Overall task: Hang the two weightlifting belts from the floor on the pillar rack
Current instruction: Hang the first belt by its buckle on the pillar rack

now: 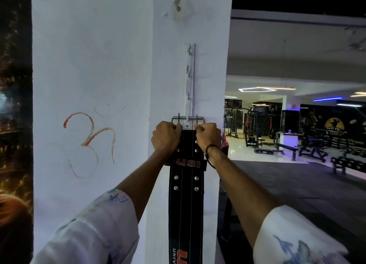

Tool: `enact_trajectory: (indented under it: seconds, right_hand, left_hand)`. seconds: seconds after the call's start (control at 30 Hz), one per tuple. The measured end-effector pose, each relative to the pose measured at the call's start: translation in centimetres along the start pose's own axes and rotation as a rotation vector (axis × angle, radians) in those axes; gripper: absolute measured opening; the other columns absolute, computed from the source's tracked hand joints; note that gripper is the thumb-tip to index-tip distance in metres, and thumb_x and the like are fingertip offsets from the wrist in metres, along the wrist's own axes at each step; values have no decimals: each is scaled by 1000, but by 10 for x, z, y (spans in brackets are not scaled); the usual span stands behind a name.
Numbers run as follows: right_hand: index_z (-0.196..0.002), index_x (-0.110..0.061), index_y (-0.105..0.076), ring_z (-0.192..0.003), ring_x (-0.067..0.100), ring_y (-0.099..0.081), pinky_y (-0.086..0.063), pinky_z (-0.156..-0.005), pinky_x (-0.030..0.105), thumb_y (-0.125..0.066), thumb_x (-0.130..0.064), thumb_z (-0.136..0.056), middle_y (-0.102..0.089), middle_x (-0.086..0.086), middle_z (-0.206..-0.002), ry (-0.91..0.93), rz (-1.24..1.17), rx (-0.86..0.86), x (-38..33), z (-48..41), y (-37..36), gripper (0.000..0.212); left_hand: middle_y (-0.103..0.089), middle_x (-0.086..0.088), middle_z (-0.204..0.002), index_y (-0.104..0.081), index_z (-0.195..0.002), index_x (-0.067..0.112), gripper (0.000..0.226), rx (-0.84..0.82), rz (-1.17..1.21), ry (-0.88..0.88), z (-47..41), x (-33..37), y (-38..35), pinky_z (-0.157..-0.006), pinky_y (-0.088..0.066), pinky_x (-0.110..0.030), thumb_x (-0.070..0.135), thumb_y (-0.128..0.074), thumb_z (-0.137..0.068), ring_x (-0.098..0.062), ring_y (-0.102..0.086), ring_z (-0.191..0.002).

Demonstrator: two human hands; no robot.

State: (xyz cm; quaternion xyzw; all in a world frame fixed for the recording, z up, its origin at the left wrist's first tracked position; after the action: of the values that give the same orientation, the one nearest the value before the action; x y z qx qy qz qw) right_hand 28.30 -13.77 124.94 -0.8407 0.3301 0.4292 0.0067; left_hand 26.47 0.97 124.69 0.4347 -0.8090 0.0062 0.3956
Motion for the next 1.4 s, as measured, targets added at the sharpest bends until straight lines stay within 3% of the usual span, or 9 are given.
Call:
enact_trajectory:
  seconds: [0.1,0.2,0.33,0.47,0.57,0.77,0.97,1.13,1.4]
  right_hand:
    - [-84,-10,-76,-75,30,-69,-35,-48,20,-62,-33,-91,-75,9,-80,-61,20,-36,-4,-1,6,27]
    - [-97,-14,-77,-82,29,-71,-55,-62,29,-62,-30,-91,-76,9,-89,-104,-13,-88,-4,4,7,23]
    - [-116,-10,-71,-105,33,-67,-55,-87,35,-54,-19,-96,-72,15,-116,-75,0,-188,-4,14,10,28]
    - [-151,-23,-36,-123,32,-58,-44,-94,26,-49,-19,-98,-51,10,-147,-25,97,-337,0,33,17,54]
    - [-154,-23,-27,-128,34,-54,-46,-103,37,-49,-24,-100,-49,14,-148,22,176,-358,3,47,22,58]
    - [-136,-14,-52,-122,33,-56,-48,-99,41,-46,-27,-98,-55,11,-138,127,309,-275,15,93,23,41]
    - [-102,-13,-63,-105,26,-57,-48,-70,32,-47,-22,-96,-52,7,-124,267,377,-138,100,225,-16,19]
    - [-99,-10,-62,-100,28,-58,-54,-77,41,-47,-23,-96,-58,10,-109,48,361,-526,255,391,-80,21]
    - [-114,-13,-62,-116,25,-53,-52,-84,40,-46,-30,-97,-56,5,-127,-254,448,-918,480,632,-179,29]
  left_hand:
    - [-61,-3,-65,-65,-63,10,47,-55,-27,31,-2,2,6,-60,-39,-31,42,-53,-96,-28,-58,-66]
    - [-62,-2,-66,-62,-61,16,44,-104,2,49,3,1,13,-66,-42,-32,41,-56,-96,-30,-63,-73]
    - [-76,-6,-108,-77,-107,25,26,-197,42,-28,16,-3,20,-84,-52,-36,31,-53,-99,-33,-70,-95]
    - [-62,-6,-141,-55,-143,24,41,-302,61,-71,33,-7,28,-102,-43,-38,24,-50,-102,-32,-55,-131]
    - [-62,-8,-141,-55,-142,21,40,-324,49,-98,39,-8,36,-101,-41,-38,22,-48,-103,-32,-54,-131]
    - [-47,-7,-151,-40,-151,23,45,-295,-53,-173,80,-24,41,-98,-45,-47,29,-40,-107,-33,-53,-132]
    - [-47,-7,-151,-44,-147,19,42,-331,-179,-51,209,-147,-1,-92,-52,-48,32,-40,-107,-29,-49,-133]
    - [-49,-7,-149,-49,-143,18,40,-603,-317,189,367,-289,-42,-94,-49,-49,32,-38,-108,-29,-48,-134]
    - [-49,-6,-148,-50,-142,20,40,-910,-447,467,609,-508,-121,-99,-45,-49,33,-36,-107,-31,-46,-134]
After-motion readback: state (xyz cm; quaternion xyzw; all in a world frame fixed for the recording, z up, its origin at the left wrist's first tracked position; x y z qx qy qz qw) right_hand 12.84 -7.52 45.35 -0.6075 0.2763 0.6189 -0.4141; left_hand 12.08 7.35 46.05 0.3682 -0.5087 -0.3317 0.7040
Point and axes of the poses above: each hand's wrist, its own z-axis away from the middle knuckle, its own y-axis out of the back of the hand, x = y × z, the point moved 3 cm from there along -z, towards the middle knuckle
